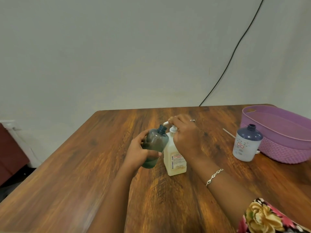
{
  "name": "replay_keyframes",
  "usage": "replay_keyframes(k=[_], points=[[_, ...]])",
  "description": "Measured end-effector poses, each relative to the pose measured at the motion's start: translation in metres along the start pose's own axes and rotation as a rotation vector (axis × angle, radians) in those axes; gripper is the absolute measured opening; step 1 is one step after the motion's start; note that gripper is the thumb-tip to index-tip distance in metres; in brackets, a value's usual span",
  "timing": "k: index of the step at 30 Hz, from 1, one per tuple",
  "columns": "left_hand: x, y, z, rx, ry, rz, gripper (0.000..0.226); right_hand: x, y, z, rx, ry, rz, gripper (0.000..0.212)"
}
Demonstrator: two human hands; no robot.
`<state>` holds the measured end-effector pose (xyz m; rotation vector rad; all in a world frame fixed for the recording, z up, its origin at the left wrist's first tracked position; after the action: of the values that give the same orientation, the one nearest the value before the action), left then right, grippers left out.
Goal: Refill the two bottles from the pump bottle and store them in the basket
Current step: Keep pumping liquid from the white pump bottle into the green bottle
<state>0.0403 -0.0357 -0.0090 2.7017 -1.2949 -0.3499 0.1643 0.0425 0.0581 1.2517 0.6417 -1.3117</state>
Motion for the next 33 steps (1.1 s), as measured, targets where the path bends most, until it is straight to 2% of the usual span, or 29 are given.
replay_keyframes(k=[3, 8, 11, 16, 20, 26, 33], points=[[0.0, 0.001, 0.003, -0.006, 0.01, 0.0, 0.071, 0.002, -0.003, -0.001, 0.011, -0.004, -0.03, 0.027], [0.001, 0.003, 0.003, 0.003, 0.021, -0.017, 0.076, 0.002, -0.003, -0.002, -0.003, -0.026, 0.014, 0.031], [-0.001, 0.004, 0.002, -0.013, 0.023, -0.019, 0.078, -0.009, -0.002, -0.008, -0.026, -0.082, 0.025, 0.025], [-0.001, 0.003, 0.007, -0.015, 0.033, -0.016, 0.078, 0.0, -0.005, -0.001, 0.067, -0.013, 0.014, 0.026], [-0.001, 0.002, 0.006, -0.023, 0.03, -0.018, 0.076, 0.001, -0.007, -0.004, 0.059, -0.021, 0.034, 0.021], [-0.003, 0.001, 0.003, 0.009, 0.027, -0.019, 0.075, -0.009, -0.006, -0.009, 0.022, -0.062, 0.107, 0.027], [-0.002, 0.001, 0.005, 0.025, 0.044, -0.02, 0.075, -0.003, -0.006, -0.004, 0.046, -0.023, 0.038, 0.02]])
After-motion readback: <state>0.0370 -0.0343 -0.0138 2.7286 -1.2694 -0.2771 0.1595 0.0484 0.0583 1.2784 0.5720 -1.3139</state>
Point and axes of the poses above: each hand's wrist, its own x-axis away from the middle knuckle, its own y-axis out of the back of the hand, z = x × y, the point moved 7 cm from there along -x, towards the middle knuckle, and after that the axes turned 6 degrees about -z, right-handed, at the moved point
